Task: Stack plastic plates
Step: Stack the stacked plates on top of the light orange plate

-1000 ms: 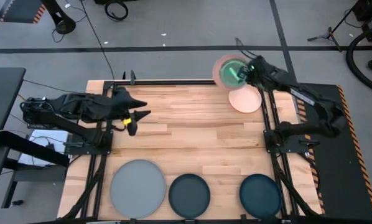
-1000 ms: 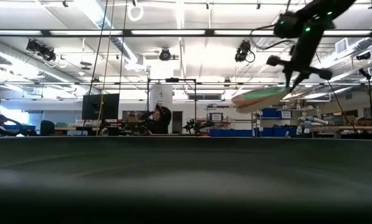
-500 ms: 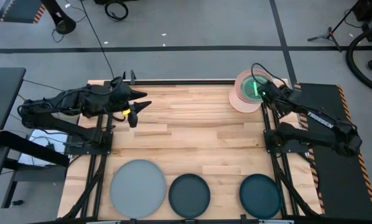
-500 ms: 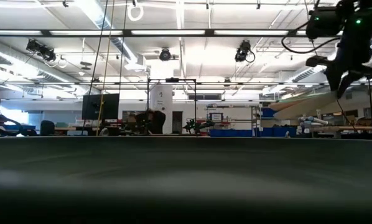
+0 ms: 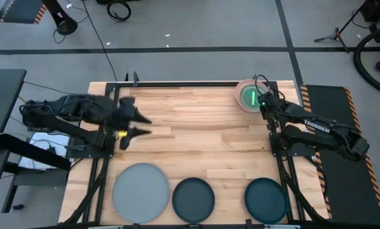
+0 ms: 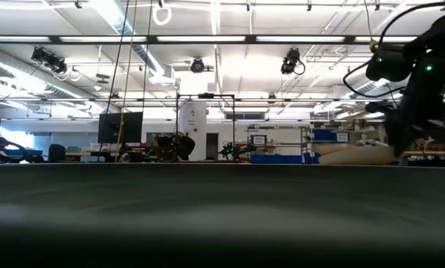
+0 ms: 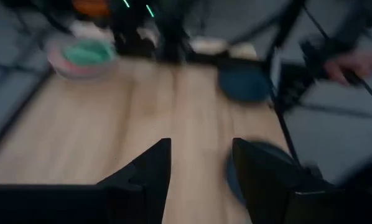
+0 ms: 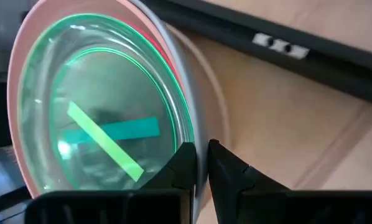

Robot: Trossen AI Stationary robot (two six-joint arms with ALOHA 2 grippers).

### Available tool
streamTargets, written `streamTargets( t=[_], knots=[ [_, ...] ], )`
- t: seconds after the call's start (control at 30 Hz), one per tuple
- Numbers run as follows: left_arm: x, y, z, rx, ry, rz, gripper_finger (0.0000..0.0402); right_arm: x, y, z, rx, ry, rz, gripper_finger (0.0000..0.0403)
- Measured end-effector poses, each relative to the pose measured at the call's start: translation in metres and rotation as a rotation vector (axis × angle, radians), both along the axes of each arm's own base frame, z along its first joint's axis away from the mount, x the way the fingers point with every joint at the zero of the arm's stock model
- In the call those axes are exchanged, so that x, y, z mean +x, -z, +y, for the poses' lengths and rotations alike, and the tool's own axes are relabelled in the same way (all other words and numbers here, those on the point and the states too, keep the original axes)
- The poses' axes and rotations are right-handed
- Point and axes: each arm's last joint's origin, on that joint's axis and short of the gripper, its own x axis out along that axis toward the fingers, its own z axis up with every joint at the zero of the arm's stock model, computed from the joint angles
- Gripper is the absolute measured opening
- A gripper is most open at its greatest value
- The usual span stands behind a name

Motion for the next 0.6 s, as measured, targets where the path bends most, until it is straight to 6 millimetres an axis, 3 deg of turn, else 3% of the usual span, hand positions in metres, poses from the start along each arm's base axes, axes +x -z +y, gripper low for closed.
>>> streamTargets(
  t=[0.17,0.3,0.6],
  knots=[
    [-0.0097,0.0096,-0.0103,-0.064,-0.003,0.120,0.0176,-0.0054,0.0039,0.0036,0.053,-0.026,0.070,0.0036],
    [-0.0092,0.0080,-0.0120,-0.061,-0.034,0.097,0.0176,-0.0065,0.0046,0.0045,0.060,-0.082,0.118,0.0047],
    [-0.0056,0.0046,-0.0049,-0.040,-0.064,0.053,0.0176,-0.0020,-0.0002,-0.0009,-0.024,-0.113,0.090,0.0139]
  ],
)
